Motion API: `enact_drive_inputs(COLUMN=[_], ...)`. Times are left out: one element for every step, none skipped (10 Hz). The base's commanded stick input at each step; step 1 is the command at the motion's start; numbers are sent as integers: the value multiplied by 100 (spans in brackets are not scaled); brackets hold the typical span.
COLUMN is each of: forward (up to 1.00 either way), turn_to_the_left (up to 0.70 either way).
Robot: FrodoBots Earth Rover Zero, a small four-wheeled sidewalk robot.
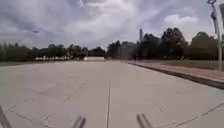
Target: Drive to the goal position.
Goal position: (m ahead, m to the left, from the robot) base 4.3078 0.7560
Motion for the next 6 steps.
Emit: enact_drive_inputs(forward=[100,100,100,100,100,100], turn_to_the_left=[0,0,0,0,0,0])
